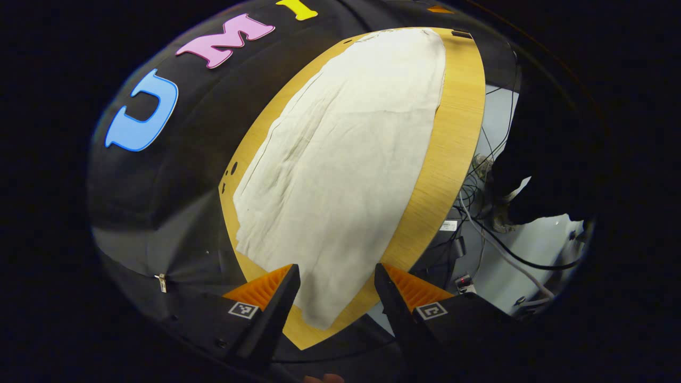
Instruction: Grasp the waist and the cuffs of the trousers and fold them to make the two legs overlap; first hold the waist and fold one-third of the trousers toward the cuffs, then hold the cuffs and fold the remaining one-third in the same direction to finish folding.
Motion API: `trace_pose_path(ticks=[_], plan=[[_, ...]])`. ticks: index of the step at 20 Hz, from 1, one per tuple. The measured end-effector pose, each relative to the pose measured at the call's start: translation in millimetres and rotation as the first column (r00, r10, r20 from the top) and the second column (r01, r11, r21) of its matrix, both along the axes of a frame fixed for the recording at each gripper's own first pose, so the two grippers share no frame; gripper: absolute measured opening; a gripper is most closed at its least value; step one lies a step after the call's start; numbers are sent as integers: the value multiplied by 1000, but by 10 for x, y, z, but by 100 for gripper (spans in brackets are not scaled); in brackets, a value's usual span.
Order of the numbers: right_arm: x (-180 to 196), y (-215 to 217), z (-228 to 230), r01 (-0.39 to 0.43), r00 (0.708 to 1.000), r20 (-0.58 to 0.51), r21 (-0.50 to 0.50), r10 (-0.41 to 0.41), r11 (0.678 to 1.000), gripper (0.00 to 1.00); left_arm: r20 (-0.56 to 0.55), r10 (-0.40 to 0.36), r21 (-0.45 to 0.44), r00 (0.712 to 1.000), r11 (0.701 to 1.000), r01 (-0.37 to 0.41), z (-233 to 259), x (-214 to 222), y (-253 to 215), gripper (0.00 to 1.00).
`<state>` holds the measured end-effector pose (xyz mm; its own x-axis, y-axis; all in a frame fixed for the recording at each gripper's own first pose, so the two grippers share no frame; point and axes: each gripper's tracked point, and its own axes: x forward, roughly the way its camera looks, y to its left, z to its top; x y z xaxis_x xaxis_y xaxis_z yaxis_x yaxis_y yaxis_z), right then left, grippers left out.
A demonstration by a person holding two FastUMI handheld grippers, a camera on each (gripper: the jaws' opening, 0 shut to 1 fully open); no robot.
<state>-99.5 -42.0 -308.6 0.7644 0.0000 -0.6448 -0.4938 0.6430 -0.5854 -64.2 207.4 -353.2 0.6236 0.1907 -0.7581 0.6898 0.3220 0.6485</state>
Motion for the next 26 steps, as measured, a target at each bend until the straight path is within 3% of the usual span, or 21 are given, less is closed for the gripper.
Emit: trace_pose_path(ticks=[2, 3, 4, 8, 9, 11, 14, 16, 21, 26], plan=[[26, 5, -126, -18, 1000, -25, -5, 18, 1000, 97, -5, -23, 34, 1000, 999, 24, 2, 128, 4, 92], [23, 7, -195, -30, 999, -40, -10, 30, 1000, 97, -9, -42, 52, 999, 998, 42, 4, 201, -1, 97], [22, 3, -262, -45, 998, -55, -18, 44, 999, 97, -17, -60, 75, 998, 995, 61, 7, 278, 3, 92], [102, -46, -462, -113, 989, -99, -47, 108, 992, 97, -90, -100, 137, 991, 984, 112, -69, 604, 52, 90], [128, -73, -499, -129, 987, -109, -54, 122, 990, 97, -134, -87, 147, 987, 983, 107, -122, 638, 96, 83], [174, -155, -574, -153, 981, -130, -67, 144, 986, 97, -166, -89, 169, 982, 979, 117, -146, 744, 60, 54], [251, -296, -699, -183, 973, -158, -82, 168, 980, 97, -230, -45, 170, 972, 982, 85, -214, 851, 96, 38], [276, -334, -788, -211, 964, -181, -79, 194, 974, 97, -279, -4, 154, 960, 987, 48, -237, 847, 74, 16], [240, -415, -1066, -336, 915, -266, -87, 303, 938, 97, -344, 102, 108, 933, 992, -69, -228, 858, 58, 7], [175, -513, -1362, -449, 848, -360, -102, 388, 888, 97, -348, 84, 113, 934, 992, -47, -232, 864, 39, 7]])
